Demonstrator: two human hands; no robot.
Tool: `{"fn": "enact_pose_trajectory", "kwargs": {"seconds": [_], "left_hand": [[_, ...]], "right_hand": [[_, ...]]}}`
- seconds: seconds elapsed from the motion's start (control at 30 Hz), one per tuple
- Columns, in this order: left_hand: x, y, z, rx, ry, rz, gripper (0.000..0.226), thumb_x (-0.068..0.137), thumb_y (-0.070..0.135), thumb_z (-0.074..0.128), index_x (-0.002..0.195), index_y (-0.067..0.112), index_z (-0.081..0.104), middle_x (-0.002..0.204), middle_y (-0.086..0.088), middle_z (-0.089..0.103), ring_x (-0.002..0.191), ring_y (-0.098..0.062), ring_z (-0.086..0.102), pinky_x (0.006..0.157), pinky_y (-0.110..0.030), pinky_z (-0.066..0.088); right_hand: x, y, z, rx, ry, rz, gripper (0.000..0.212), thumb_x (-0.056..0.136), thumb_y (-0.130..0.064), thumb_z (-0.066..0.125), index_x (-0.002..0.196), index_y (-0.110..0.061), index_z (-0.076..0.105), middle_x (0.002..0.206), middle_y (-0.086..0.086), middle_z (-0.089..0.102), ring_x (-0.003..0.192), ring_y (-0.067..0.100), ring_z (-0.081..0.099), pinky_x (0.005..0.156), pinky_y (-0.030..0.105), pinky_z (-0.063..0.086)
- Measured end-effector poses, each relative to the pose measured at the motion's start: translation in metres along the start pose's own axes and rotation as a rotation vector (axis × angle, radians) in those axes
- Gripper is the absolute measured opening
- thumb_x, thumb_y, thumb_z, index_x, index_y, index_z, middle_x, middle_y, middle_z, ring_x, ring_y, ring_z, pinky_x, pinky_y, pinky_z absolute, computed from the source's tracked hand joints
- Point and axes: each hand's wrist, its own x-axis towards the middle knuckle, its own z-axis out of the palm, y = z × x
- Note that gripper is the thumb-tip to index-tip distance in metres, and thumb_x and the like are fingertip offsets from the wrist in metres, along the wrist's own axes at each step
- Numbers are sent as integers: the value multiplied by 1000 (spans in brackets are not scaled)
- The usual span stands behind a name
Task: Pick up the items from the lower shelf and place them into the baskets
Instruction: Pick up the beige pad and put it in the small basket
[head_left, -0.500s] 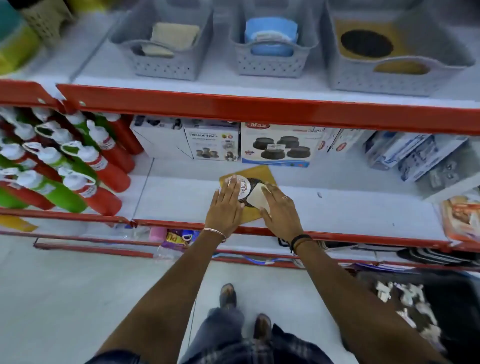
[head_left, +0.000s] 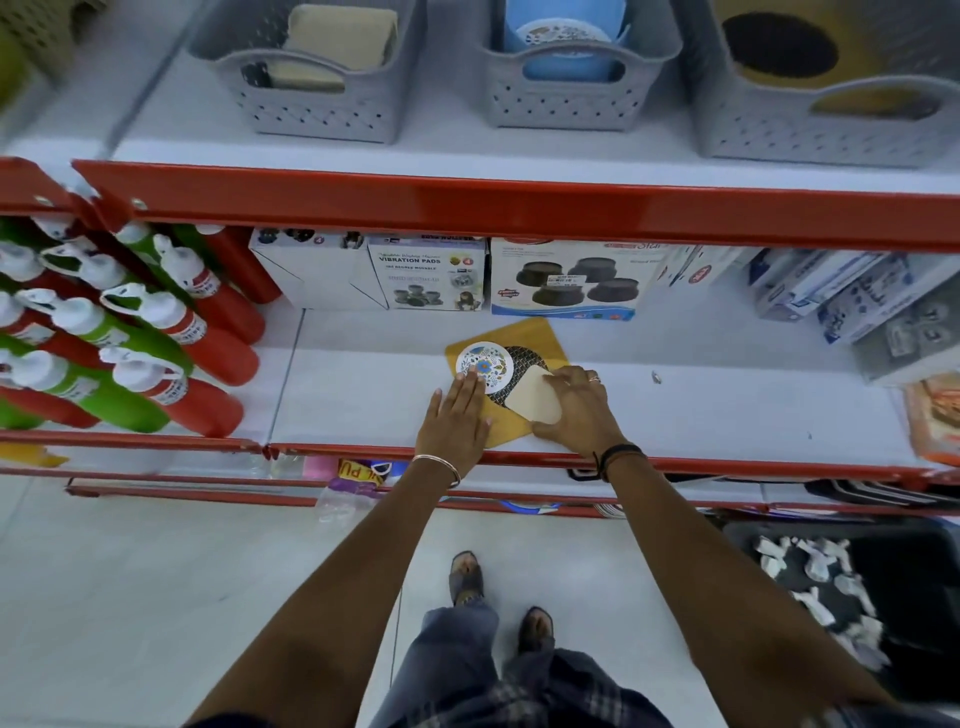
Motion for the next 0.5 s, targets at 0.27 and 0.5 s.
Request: {"fn": "enact_pose_trajectory", "kwargs": {"seconds": [0.27,0.5], "left_hand": [[-56,31,-44,-141,353,41,62,92,37,12,149,12,10,159,-5,6,143,-13,-5,116,-35,1],[-93,52,-127,-224,579,83,58,93,40,14,144,22,-6,155,7,-10,144,-9,-7,117,-33,-4]], "right_hand": [[-58,-7,-60,315,-1,-121,69,66,-23,80,129,-13,51,132,4,36,126,22,29,113,37,27],[-112,-54,-160,256,-30,-386,67,68,-27,80,129,-20,52,126,-3,40,117,13,34,96,20,34]]}}
